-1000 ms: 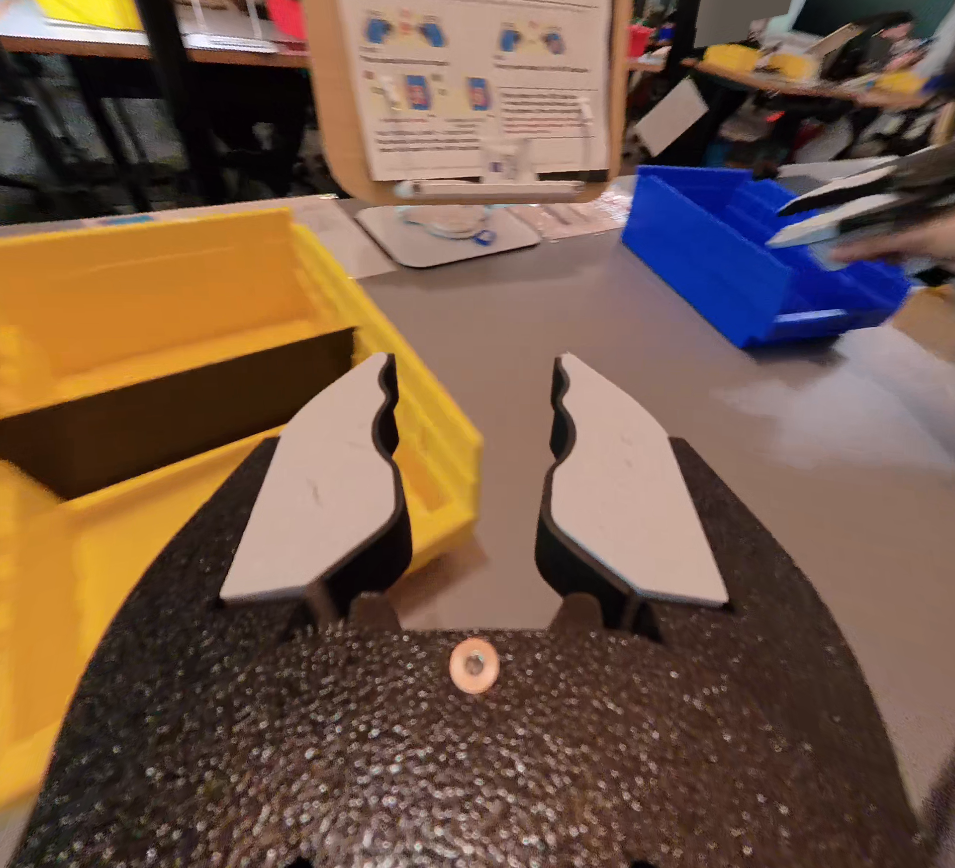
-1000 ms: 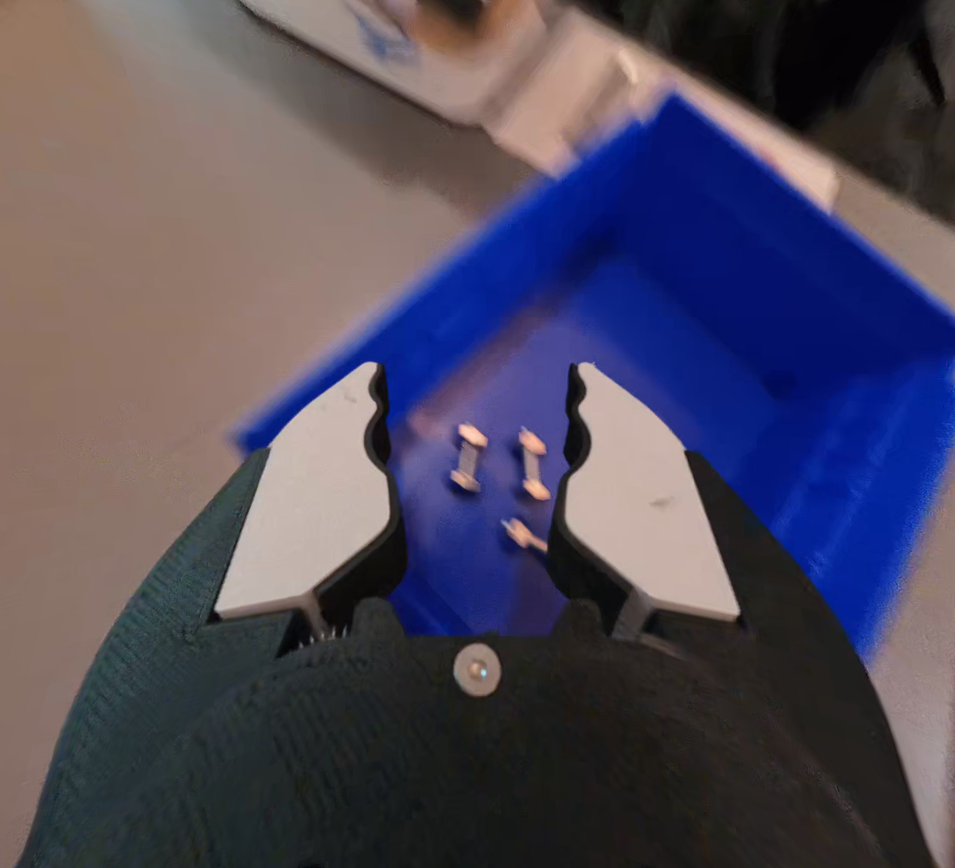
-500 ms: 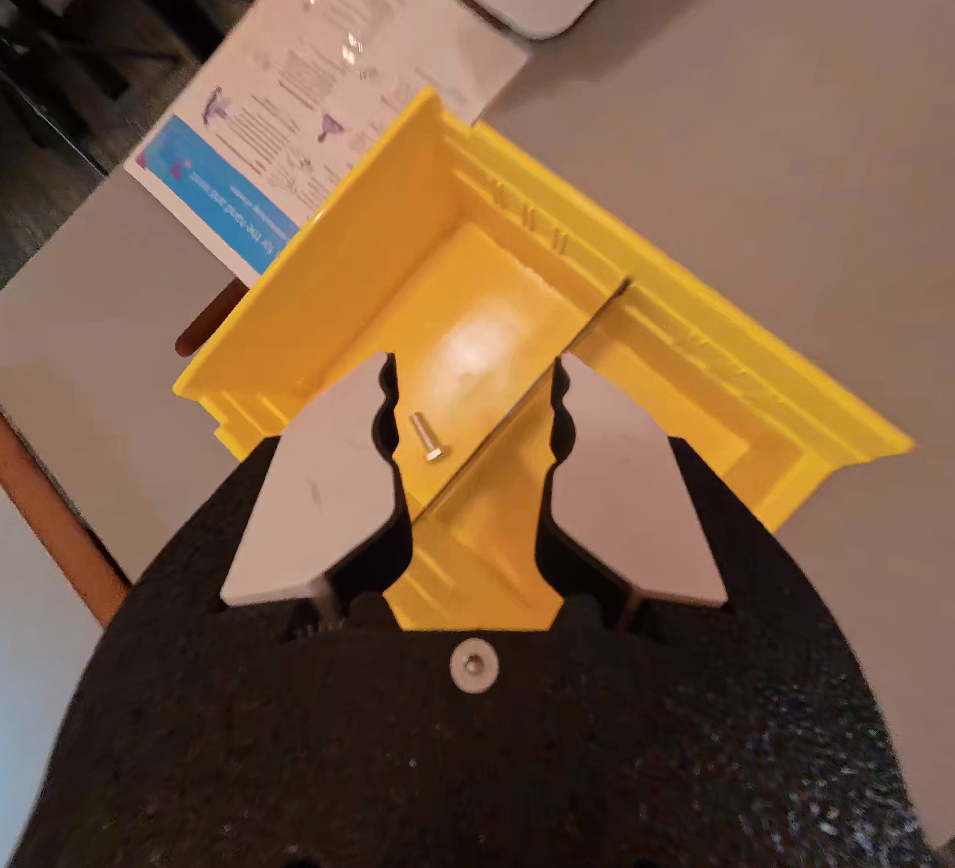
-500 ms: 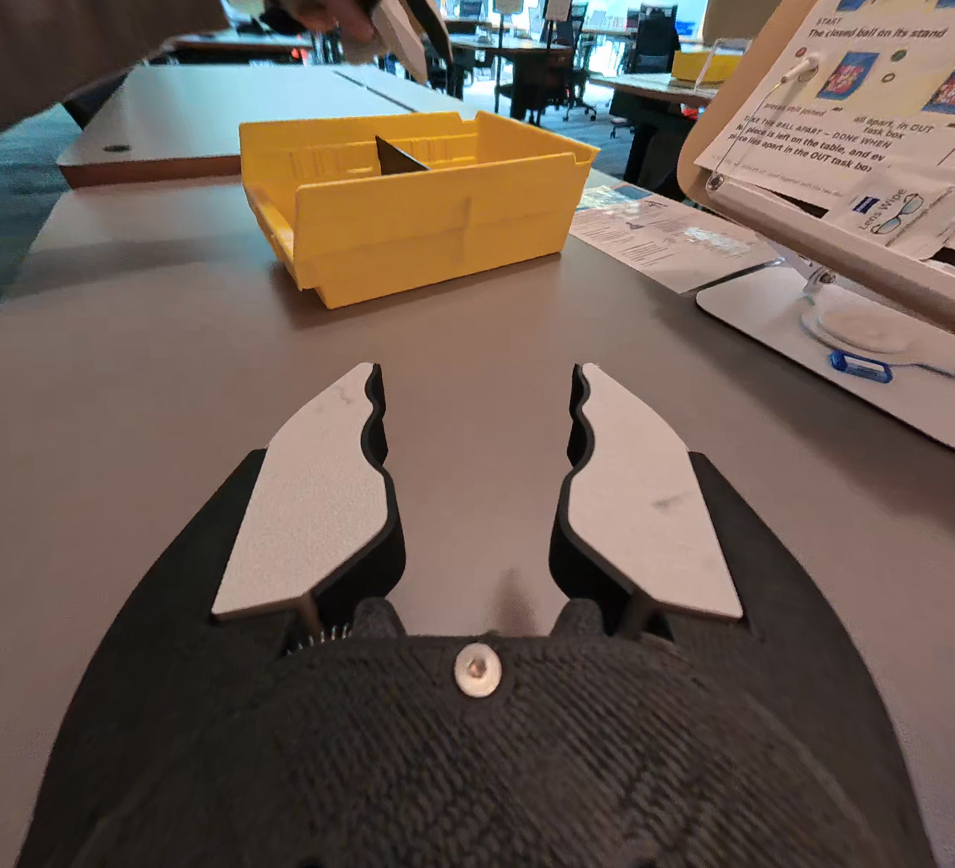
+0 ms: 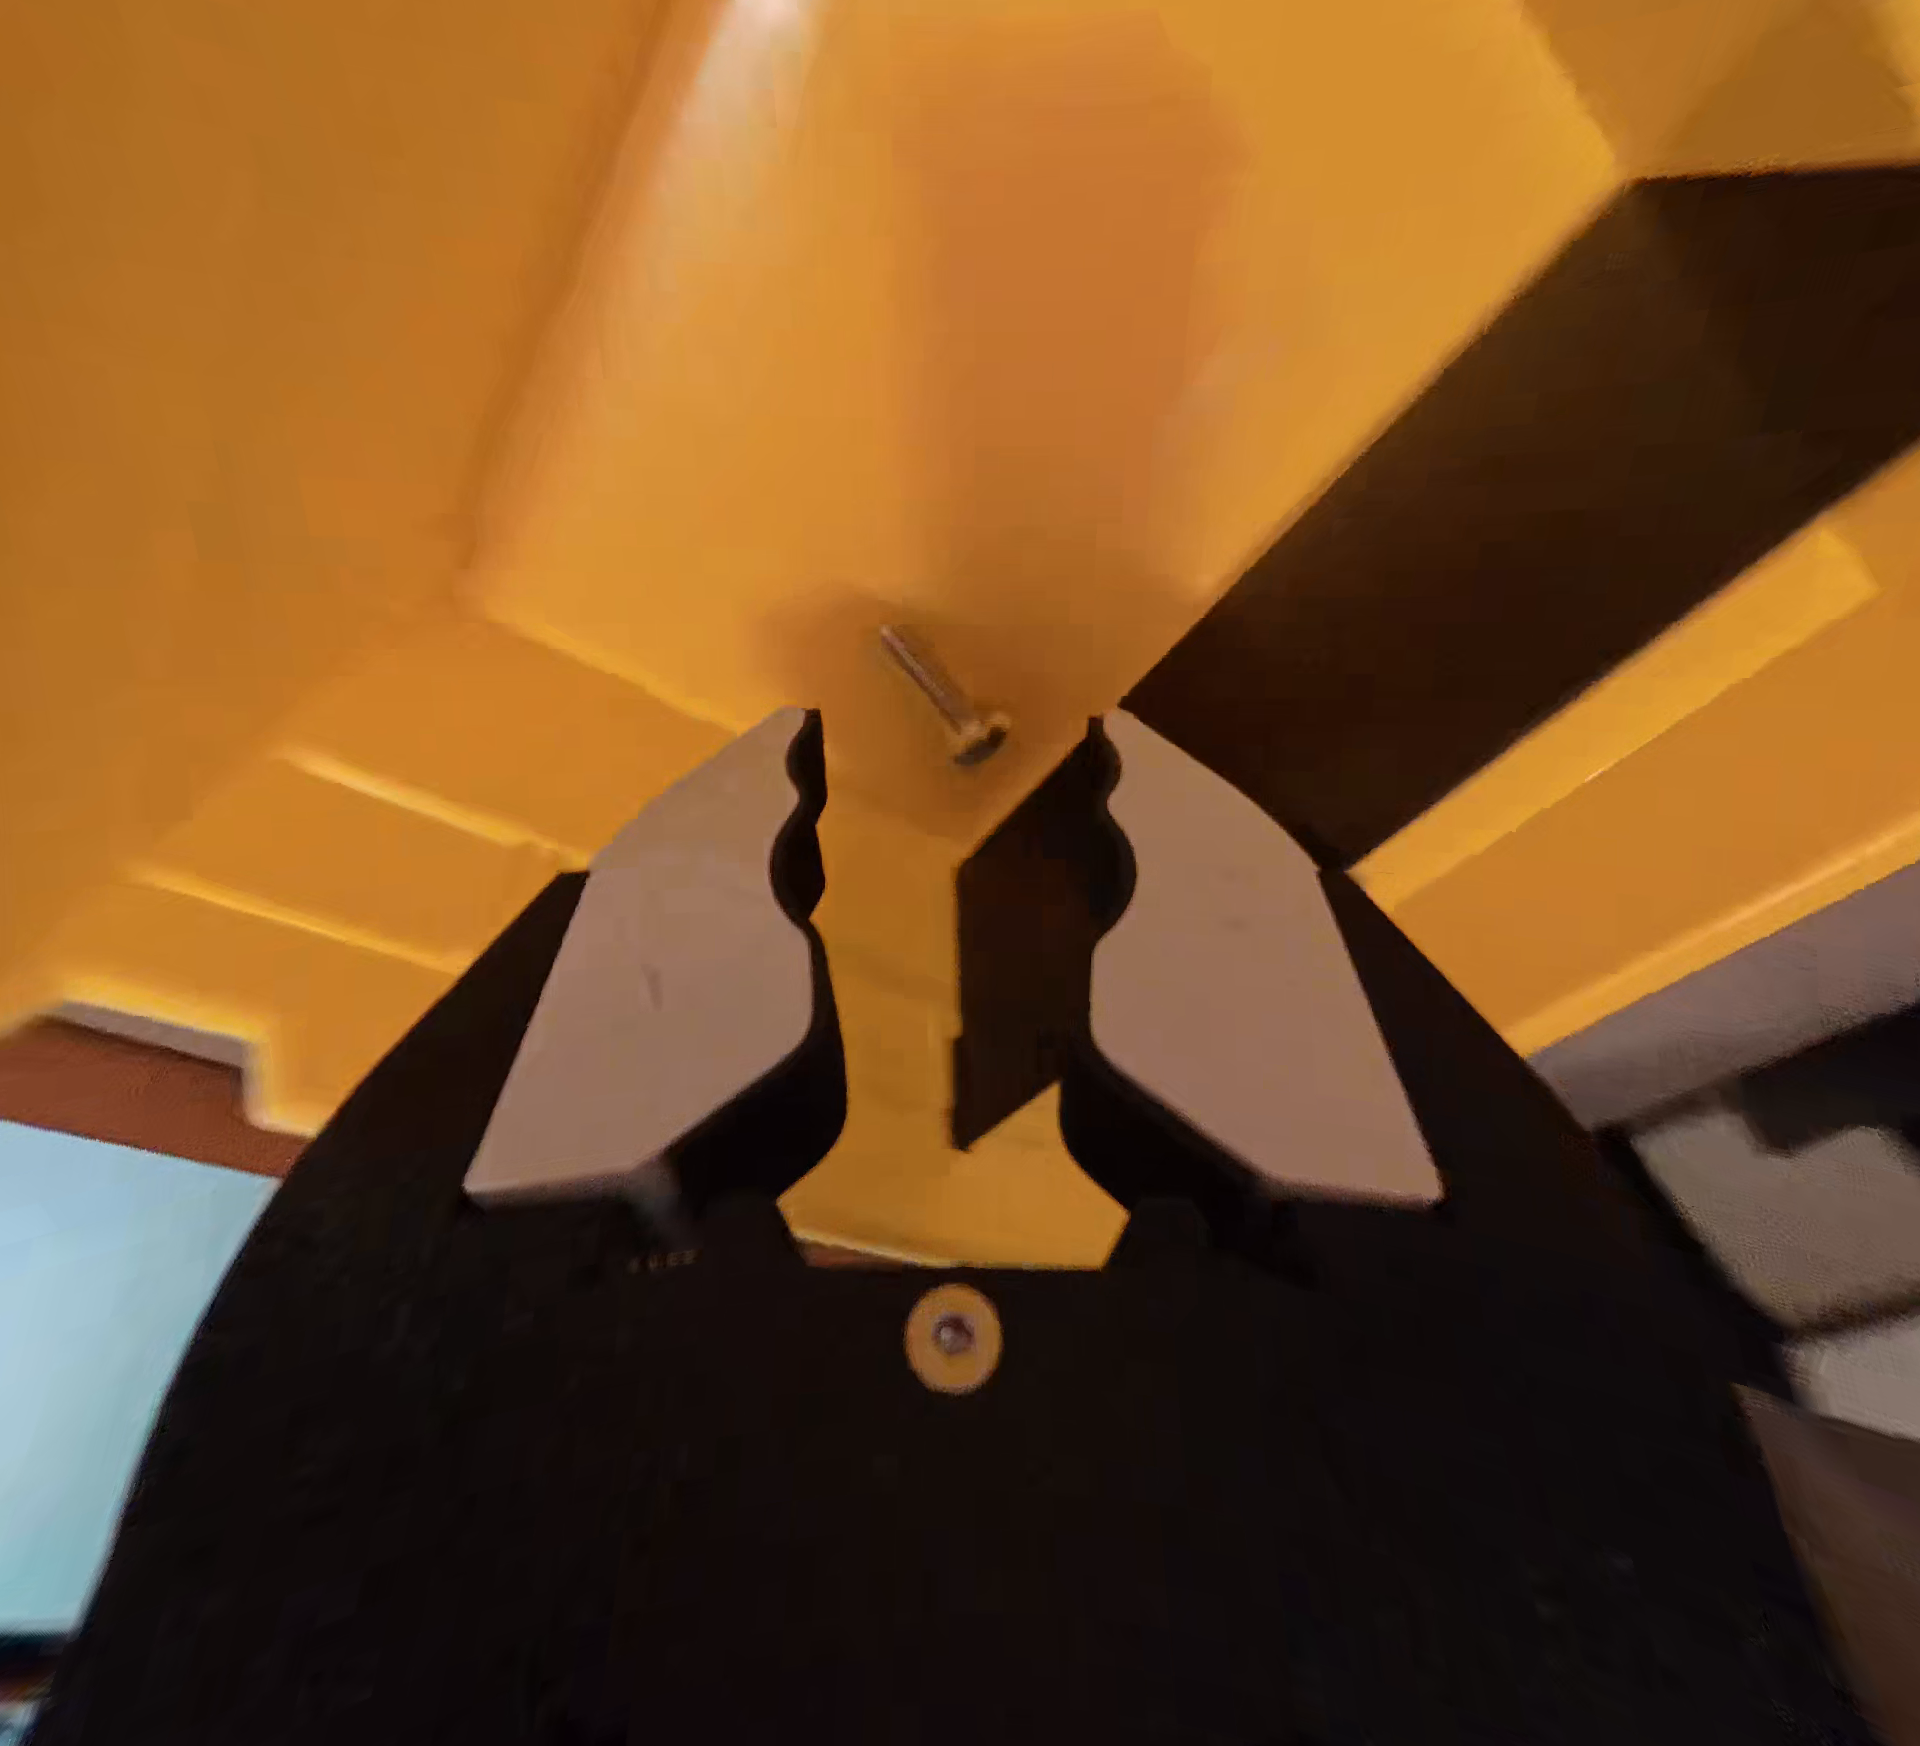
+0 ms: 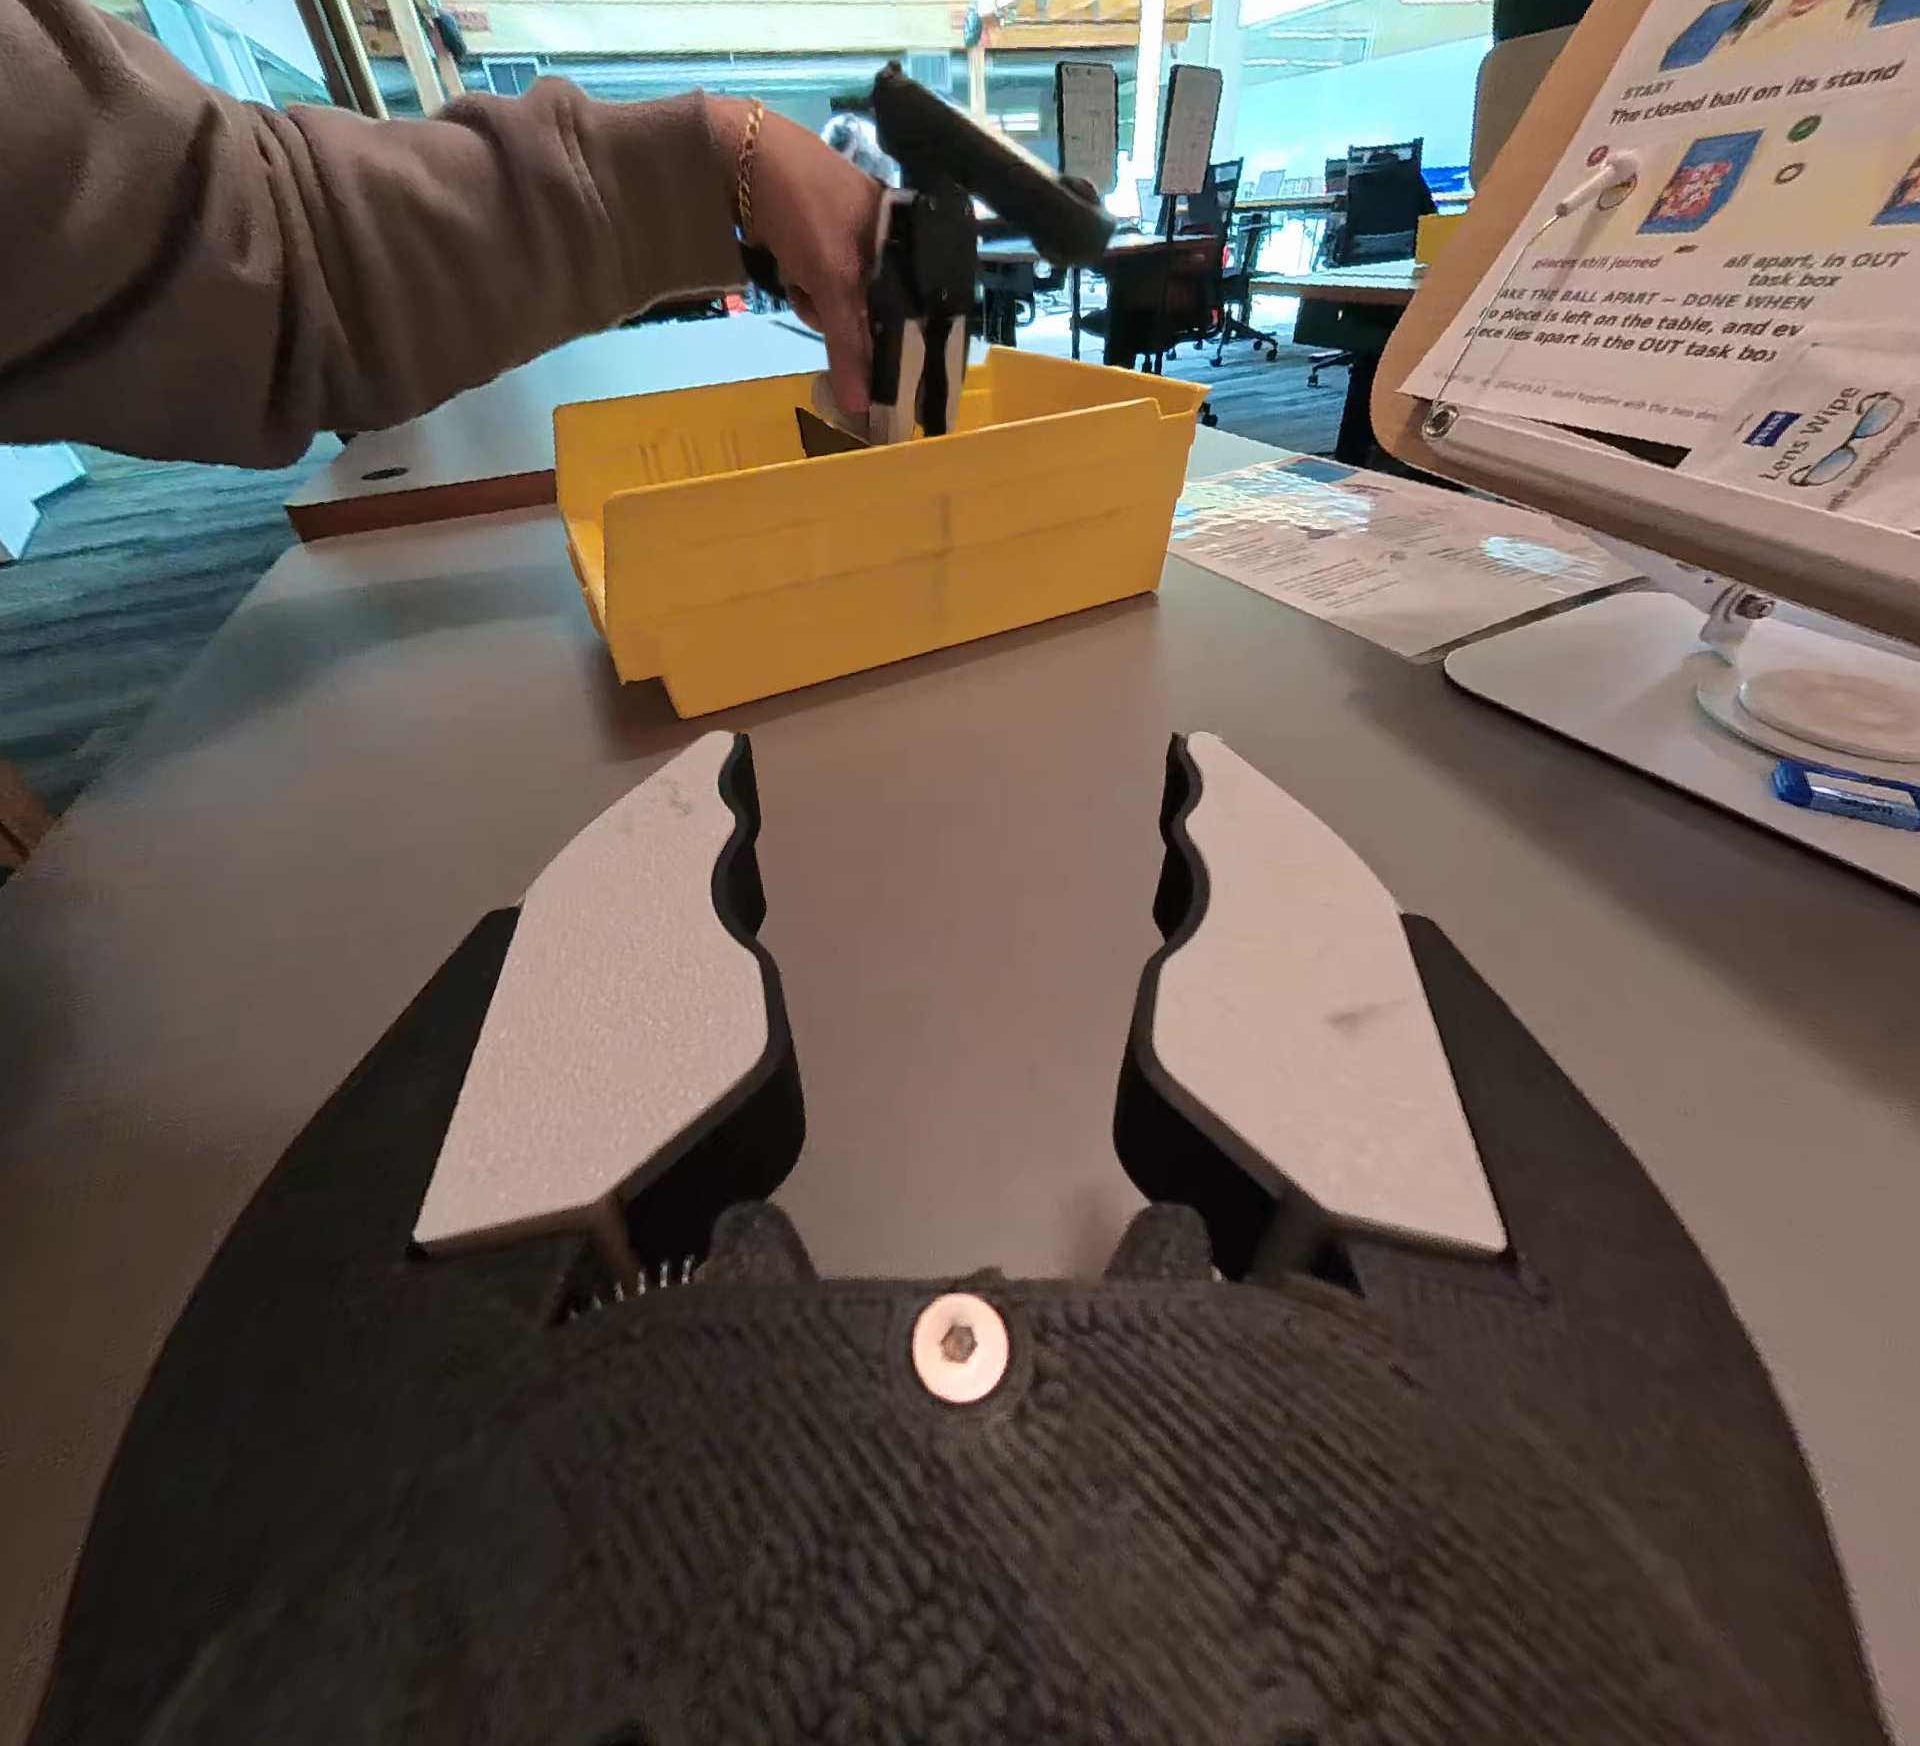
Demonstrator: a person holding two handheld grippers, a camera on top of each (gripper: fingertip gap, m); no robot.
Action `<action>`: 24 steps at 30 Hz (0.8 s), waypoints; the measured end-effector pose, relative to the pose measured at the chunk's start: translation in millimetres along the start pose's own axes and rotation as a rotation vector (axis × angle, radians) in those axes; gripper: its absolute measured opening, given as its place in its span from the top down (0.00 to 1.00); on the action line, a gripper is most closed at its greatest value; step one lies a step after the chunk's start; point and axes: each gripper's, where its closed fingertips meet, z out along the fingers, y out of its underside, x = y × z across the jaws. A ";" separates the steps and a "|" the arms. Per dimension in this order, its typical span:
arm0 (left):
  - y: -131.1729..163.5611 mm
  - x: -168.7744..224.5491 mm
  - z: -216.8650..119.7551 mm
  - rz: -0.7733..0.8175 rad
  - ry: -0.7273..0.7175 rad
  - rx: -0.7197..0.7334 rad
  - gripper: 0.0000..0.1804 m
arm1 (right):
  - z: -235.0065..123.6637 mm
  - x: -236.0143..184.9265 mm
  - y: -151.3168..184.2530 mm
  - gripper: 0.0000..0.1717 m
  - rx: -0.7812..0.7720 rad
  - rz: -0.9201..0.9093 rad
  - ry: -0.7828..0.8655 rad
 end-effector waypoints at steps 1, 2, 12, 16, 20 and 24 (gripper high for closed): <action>2.9 3.4 2.8 -0.080 0.033 -0.033 0.76 | 1.3 -1.6 1.7 0.57 -0.013 -0.008 -0.006; 1.7 4.7 3.2 -0.143 0.057 -0.033 0.82 | 2.5 -3.8 3.4 0.57 -0.027 -0.019 -0.014; -0.8 -13.0 26.9 -0.349 0.002 -0.155 0.85 | 2.6 -10.6 5.4 0.57 -0.032 -0.139 0.039; -12.3 -6.7 34.0 -0.426 0.062 -0.087 0.95 | -1.5 -10.3 0.9 0.57 0.006 -0.158 0.065; -2.0 -3.6 32.7 -0.459 0.017 -0.097 0.95 | -2.3 -9.7 0.1 0.57 0.014 -0.193 0.103; -0.8 -4.6 35.4 -0.532 0.019 -0.056 0.95 | -3.9 -12.1 -1.4 0.57 0.029 -0.230 0.120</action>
